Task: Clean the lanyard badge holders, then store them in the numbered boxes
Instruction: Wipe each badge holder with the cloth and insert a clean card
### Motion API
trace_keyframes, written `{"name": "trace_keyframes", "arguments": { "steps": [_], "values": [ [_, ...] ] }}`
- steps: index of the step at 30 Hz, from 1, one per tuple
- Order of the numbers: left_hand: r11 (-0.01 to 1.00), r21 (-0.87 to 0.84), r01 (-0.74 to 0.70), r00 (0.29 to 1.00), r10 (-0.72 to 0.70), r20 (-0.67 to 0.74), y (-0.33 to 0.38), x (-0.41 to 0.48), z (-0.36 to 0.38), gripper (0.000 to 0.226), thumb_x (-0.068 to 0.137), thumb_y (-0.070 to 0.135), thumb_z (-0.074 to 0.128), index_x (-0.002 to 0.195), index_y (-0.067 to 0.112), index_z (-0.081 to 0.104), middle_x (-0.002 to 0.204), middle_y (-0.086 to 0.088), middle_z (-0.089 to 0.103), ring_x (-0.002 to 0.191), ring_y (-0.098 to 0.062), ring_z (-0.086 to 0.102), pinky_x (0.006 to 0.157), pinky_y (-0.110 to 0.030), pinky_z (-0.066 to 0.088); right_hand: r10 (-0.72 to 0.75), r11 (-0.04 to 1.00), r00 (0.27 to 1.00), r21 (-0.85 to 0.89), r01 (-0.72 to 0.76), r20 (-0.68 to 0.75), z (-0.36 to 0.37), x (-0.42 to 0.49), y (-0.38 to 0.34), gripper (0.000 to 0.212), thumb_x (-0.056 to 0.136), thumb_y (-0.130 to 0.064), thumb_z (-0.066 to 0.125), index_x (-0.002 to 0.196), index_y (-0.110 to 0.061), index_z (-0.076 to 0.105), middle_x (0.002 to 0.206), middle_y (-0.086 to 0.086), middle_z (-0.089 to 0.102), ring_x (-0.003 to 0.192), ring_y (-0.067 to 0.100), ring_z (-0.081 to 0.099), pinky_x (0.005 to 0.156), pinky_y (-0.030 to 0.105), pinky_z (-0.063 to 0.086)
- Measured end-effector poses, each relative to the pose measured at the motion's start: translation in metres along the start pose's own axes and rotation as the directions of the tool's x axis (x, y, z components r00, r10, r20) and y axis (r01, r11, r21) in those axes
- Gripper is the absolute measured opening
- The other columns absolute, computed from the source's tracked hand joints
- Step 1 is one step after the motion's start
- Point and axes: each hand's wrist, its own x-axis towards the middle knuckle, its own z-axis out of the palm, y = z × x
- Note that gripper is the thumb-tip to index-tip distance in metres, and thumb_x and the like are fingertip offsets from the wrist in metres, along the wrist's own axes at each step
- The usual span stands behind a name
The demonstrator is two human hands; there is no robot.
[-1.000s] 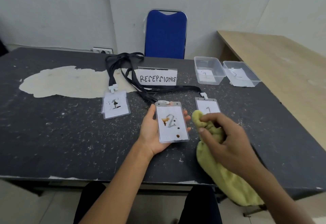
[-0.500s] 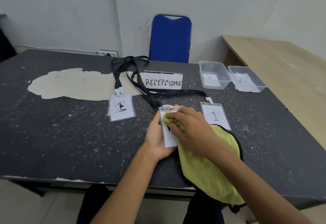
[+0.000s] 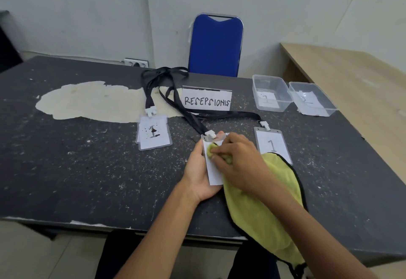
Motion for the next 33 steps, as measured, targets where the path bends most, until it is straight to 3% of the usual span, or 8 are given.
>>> {"name": "trace_keyframes", "arguments": {
  "steps": [4, 9, 14, 19, 22, 24, 28, 33],
  "values": [
    [1.000, 0.001, 0.029, 1.000, -0.029, 0.008, -0.001, 0.000, -0.001, 0.034, 0.088, 0.039, 0.050, 0.096, 0.016, 0.075, 0.098, -0.005, 0.065, 0.084, -0.019, 0.064, 0.079, -0.030, 0.052, 0.022, 0.999, 0.997, 0.040, -0.025, 0.073, -0.014, -0.019, 0.011, 0.016, 0.084, -0.035, 0.065, 0.090, -0.025, 0.076, 0.083, -0.010, 0.055, 0.084, 0.010, 0.049, 0.078, 0.032, 0.045],
    [1.000, -0.011, 0.026, 1.000, -0.026, -0.009, -0.002, 0.003, -0.003, 0.036, 0.097, 0.040, 0.039, 0.112, 0.021, 0.066, 0.099, -0.005, 0.069, 0.084, -0.020, 0.066, 0.079, -0.032, 0.050, 0.087, 0.994, 0.989, -0.063, -0.095, -0.121, -0.008, 0.005, 0.013, 0.021, 0.090, -0.035, 0.061, 0.095, -0.022, 0.076, 0.083, -0.008, 0.050, 0.082, 0.015, 0.046, 0.075, 0.036, 0.043],
    [0.998, -0.028, 0.052, 0.999, -0.052, -0.007, 0.001, 0.002, -0.007, 0.044, 0.098, 0.037, 0.033, 0.124, 0.018, 0.063, 0.118, -0.007, 0.067, 0.099, -0.023, 0.067, 0.086, -0.033, 0.054, 0.005, 1.000, 1.000, 0.026, -0.005, -0.009, 0.000, -0.005, 0.008, 0.018, 0.085, -0.032, 0.063, 0.094, -0.025, 0.076, 0.085, -0.007, 0.056, 0.083, 0.018, 0.050, 0.079, 0.041, 0.043],
    [0.998, -0.030, 0.061, 0.998, -0.062, -0.020, 0.000, 0.000, -0.005, 0.037, 0.095, 0.037, 0.042, 0.119, 0.018, 0.063, 0.101, -0.007, 0.069, 0.089, -0.020, 0.067, 0.079, -0.031, 0.053, 0.051, 0.998, 0.985, -0.034, -0.057, -0.164, 0.007, 0.009, 0.007, 0.019, 0.087, -0.031, 0.060, 0.091, -0.023, 0.076, 0.086, -0.008, 0.055, 0.081, 0.016, 0.046, 0.074, 0.038, 0.041],
    [0.998, -0.027, 0.060, 0.998, -0.061, -0.025, 0.002, -0.001, -0.005, 0.043, 0.092, 0.033, 0.044, 0.130, 0.020, 0.057, 0.117, -0.005, 0.065, 0.102, -0.020, 0.064, 0.091, -0.030, 0.048, 0.029, 1.000, 0.992, 0.000, -0.030, -0.121, 0.018, 0.002, -0.003, 0.025, 0.084, -0.036, 0.052, 0.087, -0.027, 0.076, 0.082, -0.011, 0.052, 0.078, 0.012, 0.040, 0.071, 0.033, 0.032],
    [0.998, -0.004, 0.061, 0.998, -0.061, -0.026, 0.001, 0.003, -0.006, 0.043, 0.096, 0.033, 0.039, 0.135, 0.022, 0.054, 0.119, -0.005, 0.064, 0.100, -0.021, 0.065, 0.087, -0.030, 0.052, 0.063, 0.998, 0.995, 0.025, -0.061, -0.077, 0.014, -0.003, 0.004, 0.024, 0.081, -0.036, 0.053, 0.085, -0.029, 0.075, 0.081, -0.010, 0.054, 0.079, 0.014, 0.042, 0.074, 0.035, 0.033],
    [0.996, -0.024, 0.082, 0.997, -0.082, -0.012, -0.001, 0.004, -0.006, 0.042, 0.095, 0.036, 0.041, 0.129, 0.017, 0.058, 0.110, -0.010, 0.067, 0.097, -0.024, 0.067, 0.085, -0.034, 0.052, 0.107, 0.992, 0.975, -0.042, -0.118, -0.196, 0.011, 0.008, 0.005, 0.018, 0.087, -0.032, 0.056, 0.091, -0.031, 0.074, 0.087, -0.013, 0.053, 0.086, 0.013, 0.040, 0.076, 0.035, 0.031],
    [0.997, -0.050, 0.065, 0.997, -0.067, -0.036, 0.001, 0.003, -0.009, 0.044, 0.096, 0.036, 0.033, 0.119, 0.018, 0.067, 0.110, -0.008, 0.070, 0.094, -0.023, 0.069, 0.080, -0.030, 0.055, -0.002, 0.997, 0.996, -0.072, -0.004, -0.086, 0.017, -0.003, -0.005, 0.028, 0.081, -0.038, 0.046, 0.085, -0.034, 0.073, 0.081, -0.012, 0.050, 0.080, 0.011, 0.039, 0.069, 0.031, 0.020]
  ]
}}
